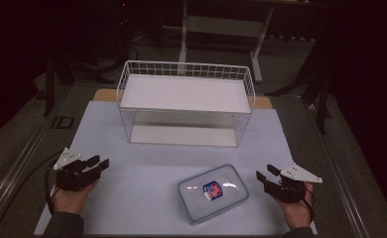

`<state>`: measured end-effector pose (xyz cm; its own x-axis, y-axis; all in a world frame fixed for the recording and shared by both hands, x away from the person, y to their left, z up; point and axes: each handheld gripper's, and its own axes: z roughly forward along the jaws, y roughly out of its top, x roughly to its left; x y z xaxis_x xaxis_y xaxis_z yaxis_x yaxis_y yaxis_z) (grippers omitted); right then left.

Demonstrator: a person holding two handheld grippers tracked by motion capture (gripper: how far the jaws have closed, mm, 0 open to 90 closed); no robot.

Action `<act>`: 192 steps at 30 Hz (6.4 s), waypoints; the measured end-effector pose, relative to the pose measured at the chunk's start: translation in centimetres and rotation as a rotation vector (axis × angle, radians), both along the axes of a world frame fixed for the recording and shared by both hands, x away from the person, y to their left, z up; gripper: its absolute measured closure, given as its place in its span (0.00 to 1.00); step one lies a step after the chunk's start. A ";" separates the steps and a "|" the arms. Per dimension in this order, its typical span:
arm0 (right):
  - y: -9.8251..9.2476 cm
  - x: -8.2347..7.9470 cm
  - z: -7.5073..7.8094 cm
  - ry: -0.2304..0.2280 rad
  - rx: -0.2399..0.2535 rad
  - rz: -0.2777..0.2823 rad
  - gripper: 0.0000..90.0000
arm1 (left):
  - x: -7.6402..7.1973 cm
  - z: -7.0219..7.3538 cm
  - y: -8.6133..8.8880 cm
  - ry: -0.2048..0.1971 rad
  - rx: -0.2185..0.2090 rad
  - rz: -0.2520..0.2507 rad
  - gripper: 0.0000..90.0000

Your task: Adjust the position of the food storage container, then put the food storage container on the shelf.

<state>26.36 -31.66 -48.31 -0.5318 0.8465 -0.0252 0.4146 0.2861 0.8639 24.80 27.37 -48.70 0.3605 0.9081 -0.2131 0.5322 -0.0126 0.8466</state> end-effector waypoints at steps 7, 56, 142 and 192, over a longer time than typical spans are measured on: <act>0.2 -0.2 0.1 0.002 0.018 0.016 0.57 | -0.8 1.0 -2.1 -0.045 0.023 -0.076 0.64; 3.5 0.4 -1.0 0.143 0.022 0.190 1.00 | -6.4 -1.0 -19.4 0.027 0.258 -0.835 1.00; 11.2 2.9 -1.1 0.199 0.045 0.256 1.00 | -1.4 -1.5 -11.5 0.194 0.255 -0.426 0.98; 12.6 3.6 -1.3 0.399 0.208 0.297 0.25 | 2.6 -0.5 -10.3 0.223 -0.089 -0.341 0.35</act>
